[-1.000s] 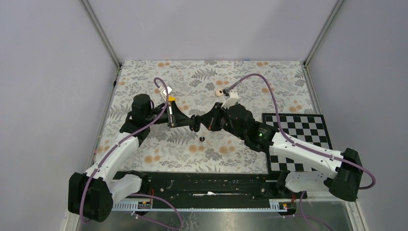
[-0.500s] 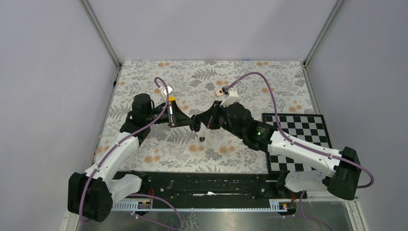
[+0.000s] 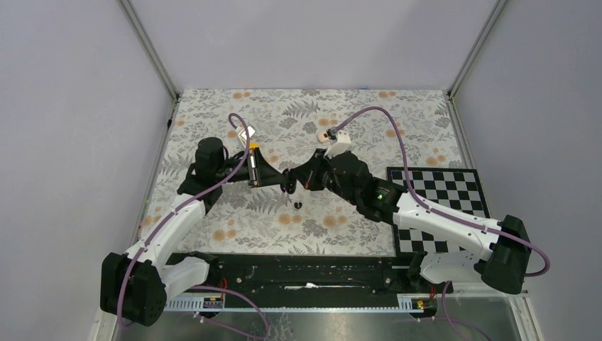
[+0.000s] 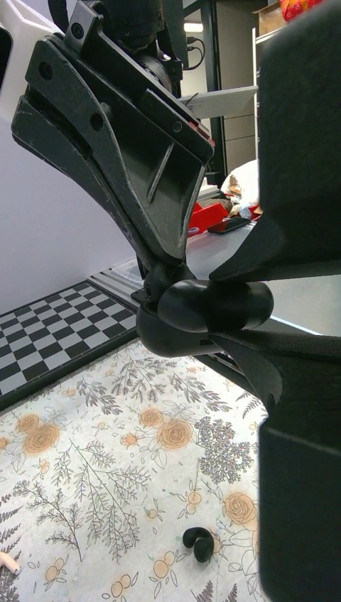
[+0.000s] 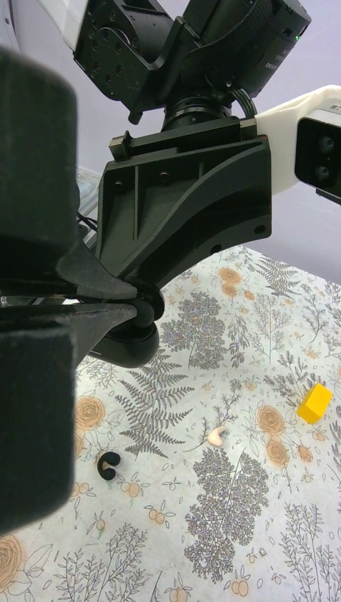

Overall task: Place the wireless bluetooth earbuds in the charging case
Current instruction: Place the earbud in the charging case.

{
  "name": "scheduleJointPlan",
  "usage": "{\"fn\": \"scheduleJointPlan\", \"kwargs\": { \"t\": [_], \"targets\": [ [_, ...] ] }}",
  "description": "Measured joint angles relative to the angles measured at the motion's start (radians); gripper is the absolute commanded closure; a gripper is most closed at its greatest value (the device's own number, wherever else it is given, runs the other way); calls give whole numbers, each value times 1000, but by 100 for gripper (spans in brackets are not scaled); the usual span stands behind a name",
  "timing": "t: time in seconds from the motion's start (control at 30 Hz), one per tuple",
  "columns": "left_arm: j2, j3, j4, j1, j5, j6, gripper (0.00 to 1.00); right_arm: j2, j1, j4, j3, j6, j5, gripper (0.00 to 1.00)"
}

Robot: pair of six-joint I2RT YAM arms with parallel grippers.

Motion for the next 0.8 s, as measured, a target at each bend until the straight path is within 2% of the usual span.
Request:
{"fn": "scheduleJointPlan", "kwargs": {
  "t": [0.8],
  "targets": [
    [1, 0, -3, 0, -24, 0, 100, 14, 2, 63, -46, 32, 12, 100]
  ]
}}
